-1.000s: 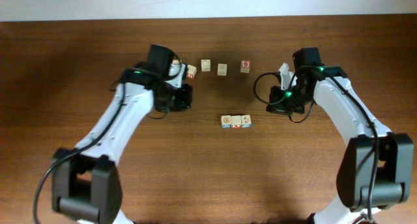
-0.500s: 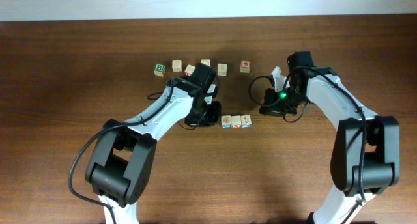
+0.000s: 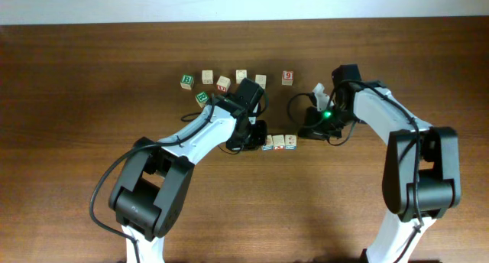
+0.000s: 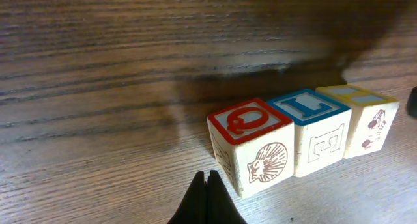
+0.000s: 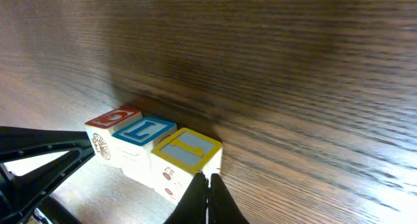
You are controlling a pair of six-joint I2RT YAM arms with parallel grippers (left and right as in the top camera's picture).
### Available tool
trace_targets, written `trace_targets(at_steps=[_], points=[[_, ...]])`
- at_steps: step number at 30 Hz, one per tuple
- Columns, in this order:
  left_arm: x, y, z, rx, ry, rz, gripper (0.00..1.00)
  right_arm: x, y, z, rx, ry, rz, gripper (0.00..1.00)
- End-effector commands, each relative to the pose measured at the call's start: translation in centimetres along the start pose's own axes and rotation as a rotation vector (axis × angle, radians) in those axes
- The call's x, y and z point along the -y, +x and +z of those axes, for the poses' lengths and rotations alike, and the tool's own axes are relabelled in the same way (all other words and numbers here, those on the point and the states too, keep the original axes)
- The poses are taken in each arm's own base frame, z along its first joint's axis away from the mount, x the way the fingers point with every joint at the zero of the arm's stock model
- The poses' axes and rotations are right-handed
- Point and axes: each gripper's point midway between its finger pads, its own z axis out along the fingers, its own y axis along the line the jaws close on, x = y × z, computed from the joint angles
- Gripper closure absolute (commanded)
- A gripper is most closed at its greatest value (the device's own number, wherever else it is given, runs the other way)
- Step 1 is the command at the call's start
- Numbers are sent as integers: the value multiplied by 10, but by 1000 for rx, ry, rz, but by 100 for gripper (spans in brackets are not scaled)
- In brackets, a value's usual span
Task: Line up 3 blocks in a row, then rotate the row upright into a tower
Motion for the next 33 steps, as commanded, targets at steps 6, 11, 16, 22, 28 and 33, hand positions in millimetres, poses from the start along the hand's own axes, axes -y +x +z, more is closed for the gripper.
trace_targets(at_steps=[6,11,16,22,28,33], points=[[-2,-4,2,9,-14,-14,100,-14,4,16,-26,-17,-40,96],[-11,9,2,-49,-45,-16,100,-27,10,24,-49,-17,-77,96],[-20,16,-1,-85,-66,-27,100,-27,15,24,-66,-15,-62,96],[-50,-2,-11,-63,-65,-120,100,-36,-1,13,-25,-21,-86,94],[-28,6,-14,-126,62,-127,100,-55,-13,-22,-19,-20,-131,80],[-36,-2,-14,-84,15,-120,100,-56,-24,-37,13,-22,-150,76]])
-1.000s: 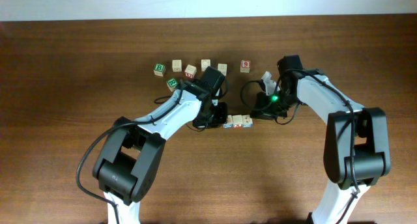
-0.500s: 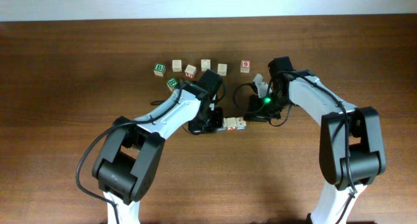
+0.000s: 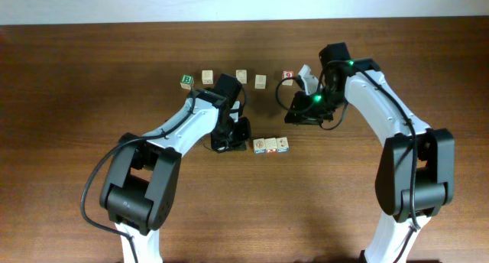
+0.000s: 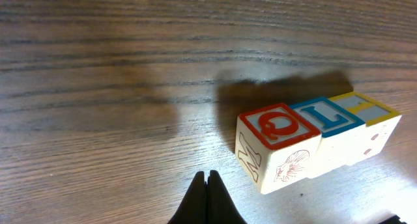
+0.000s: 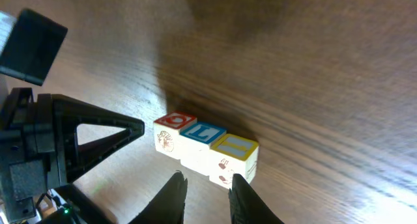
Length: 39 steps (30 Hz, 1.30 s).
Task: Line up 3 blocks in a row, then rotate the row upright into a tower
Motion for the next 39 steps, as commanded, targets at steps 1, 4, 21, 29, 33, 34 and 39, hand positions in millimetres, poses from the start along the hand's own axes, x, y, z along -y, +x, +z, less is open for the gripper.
trace_targets(at_steps=[1,4,21,29,33,34,39], points=[[-2,-8,-1,28,-28,22,100,-4,-2,-7,5,-9,-20,76],[-3,-11,-1,41,-36,24,100,-5,12,-17,-26,18,1,76],[-5,-15,-2,63,-50,28,100,28,72,54,-159,295,13,92],[-4,-16,-2,65,-49,30,100,24,61,56,-115,279,3,92],[-4,-16,-1,65,-49,32,100,20,67,56,-140,254,13,96],[-4,-15,-1,65,-49,32,100,20,71,53,-161,258,21,96],[-4,-16,-1,65,-49,32,100,42,63,40,-135,340,36,95]])
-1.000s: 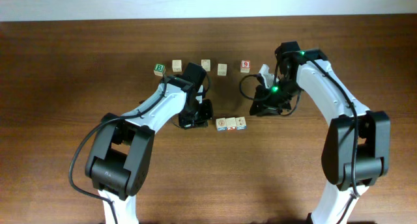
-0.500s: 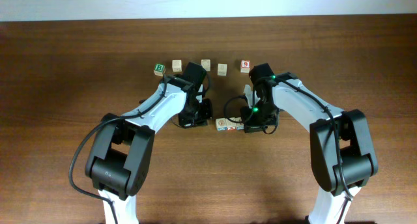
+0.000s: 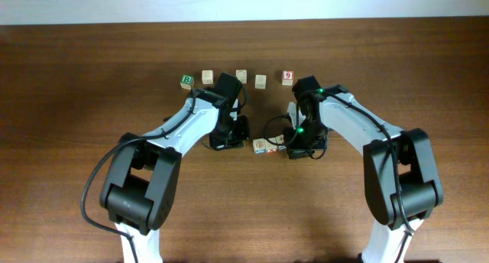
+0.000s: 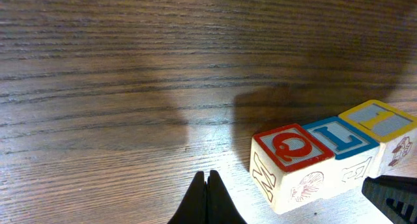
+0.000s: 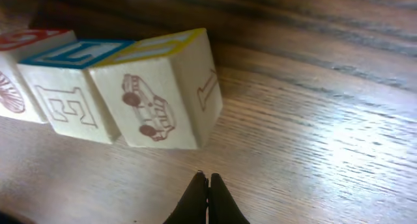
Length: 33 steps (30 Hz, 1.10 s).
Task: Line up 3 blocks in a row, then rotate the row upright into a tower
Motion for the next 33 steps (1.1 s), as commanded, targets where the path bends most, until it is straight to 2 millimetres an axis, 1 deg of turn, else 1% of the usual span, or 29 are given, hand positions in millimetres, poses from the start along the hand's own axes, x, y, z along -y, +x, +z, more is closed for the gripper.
trace_targets(at_steps=[1,3,4,6,7,9,16,23,25,27,29,31,33], points=[[3,-5,-1,14,-4,24,100,20,-20,-15,91,63,10,95],[3,-5,-1,15,-4,24,100,28,-35,-19,150,80,0,95],[3,-5,-1,15,-4,24,100,27,-41,-20,175,77,-10,95],[3,-5,-1,15,-4,24,100,22,-49,-20,208,61,-28,95],[3,-5,-1,15,-4,24,100,15,-51,-19,214,39,-42,95],[3,-5,-1,15,-4,24,100,4,-50,-14,203,7,-78,95],[3,-5,-1,15,-4,24,100,-5,-42,-11,167,-42,-81,96],[3,-5,-1,15,-4,24,100,-7,-36,-11,143,-57,-74,96],[3,-5,-1,13,-5,24,100,-8,-37,-19,160,-59,-73,95],[3,-5,-1,13,-5,24,100,-9,-37,-35,187,-61,-74,96],[3,-4,-4,16,-4,43,100,-12,-33,-55,224,-63,-79,95],[4,-7,-15,50,-15,60,100,-19,-27,-73,254,-71,-92,96],[2,-14,-32,114,-49,70,100,-35,-20,-87,269,-136,-153,95]])
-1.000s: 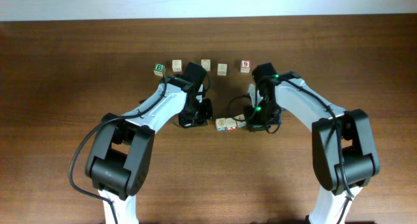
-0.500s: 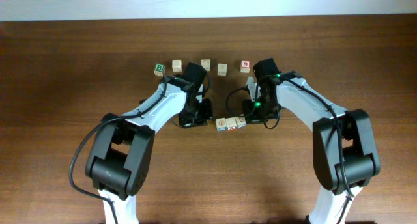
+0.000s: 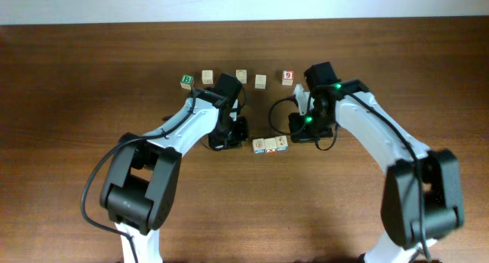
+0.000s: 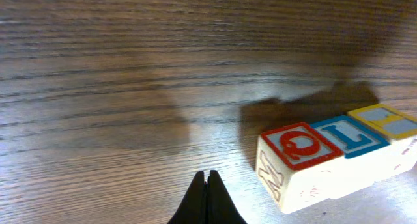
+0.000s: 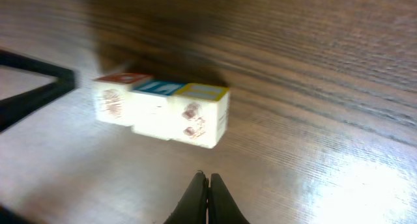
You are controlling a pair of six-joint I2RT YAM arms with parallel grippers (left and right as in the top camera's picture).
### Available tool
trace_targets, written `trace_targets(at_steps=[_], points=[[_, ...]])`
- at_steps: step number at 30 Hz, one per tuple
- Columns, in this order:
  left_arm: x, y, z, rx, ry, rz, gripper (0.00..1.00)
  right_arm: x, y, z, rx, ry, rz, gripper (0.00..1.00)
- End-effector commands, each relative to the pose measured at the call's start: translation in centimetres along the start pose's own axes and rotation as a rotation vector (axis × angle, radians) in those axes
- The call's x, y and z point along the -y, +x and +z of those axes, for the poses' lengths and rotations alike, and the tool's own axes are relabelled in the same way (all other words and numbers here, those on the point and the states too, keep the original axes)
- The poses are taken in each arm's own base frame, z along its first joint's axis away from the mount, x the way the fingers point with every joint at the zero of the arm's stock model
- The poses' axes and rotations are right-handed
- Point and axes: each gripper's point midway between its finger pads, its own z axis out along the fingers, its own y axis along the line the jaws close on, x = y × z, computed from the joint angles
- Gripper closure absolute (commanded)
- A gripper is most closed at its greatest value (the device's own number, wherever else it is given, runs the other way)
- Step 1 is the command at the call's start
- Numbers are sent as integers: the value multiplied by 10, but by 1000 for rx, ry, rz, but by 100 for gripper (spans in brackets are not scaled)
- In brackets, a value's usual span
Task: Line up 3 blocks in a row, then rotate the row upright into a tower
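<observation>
Three letter blocks lie in a touching row (image 3: 270, 145) at mid-table: a red Q block (image 4: 298, 157), a blue L block (image 4: 348, 138) and a yellow block (image 5: 202, 113). My left gripper (image 4: 207, 177) is shut and empty, just left of the row. My right gripper (image 5: 204, 180) is shut and empty too, off the yellow end of the row. In the overhead view the left gripper (image 3: 229, 137) and the right gripper (image 3: 303, 131) flank the row without touching it.
Several loose letter blocks stand in a line at the back: a green one (image 3: 186, 81), plain ones (image 3: 207, 77) (image 3: 241, 76) (image 3: 260, 81) and a red-marked one (image 3: 287, 76). Both arms reach in from the front edge.
My right gripper was low and close against the yellow block's end; now it is higher and farther from the row. The row has shifted slightly. My left gripper stays shut at the left.
At first both shut grippers stood at the row's two ends, close to the blocks. Then both had drawn back, the right one open and up by the back line. Then the right, shut again, was low at the yellow block. Now it has backed off.
</observation>
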Motion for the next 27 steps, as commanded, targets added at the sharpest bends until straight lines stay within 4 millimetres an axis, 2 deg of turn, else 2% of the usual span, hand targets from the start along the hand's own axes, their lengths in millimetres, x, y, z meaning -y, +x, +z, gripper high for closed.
trace_targets(at_steps=[1,4,7,10,12,14,18,21,24,27], points=[[6,-16,-34,120,-24,51,100,-27,-4,-26,55,-111,-88,95],[6,-15,-35,120,-26,51,100,-48,0,-26,45,-201,-160,95],[7,-15,-33,134,-52,64,100,-70,7,-20,31,-219,-251,95],[9,-14,-32,141,-61,68,100,-76,3,-18,50,-216,-266,95],[10,-14,-32,140,-60,71,100,-59,-5,-21,69,-178,-182,95],[12,-12,-31,138,-59,66,100,-35,-13,-27,90,-148,-96,95],[21,-7,-28,139,-61,95,100,4,-21,-29,109,-88,-12,95],[24,-5,-25,145,-79,113,100,16,-21,-18,80,-74,17,95],[25,-4,-24,144,-79,116,100,21,-18,-4,42,-72,33,95],[24,-4,-23,141,-80,116,100,23,-19,1,35,-72,36,95]])
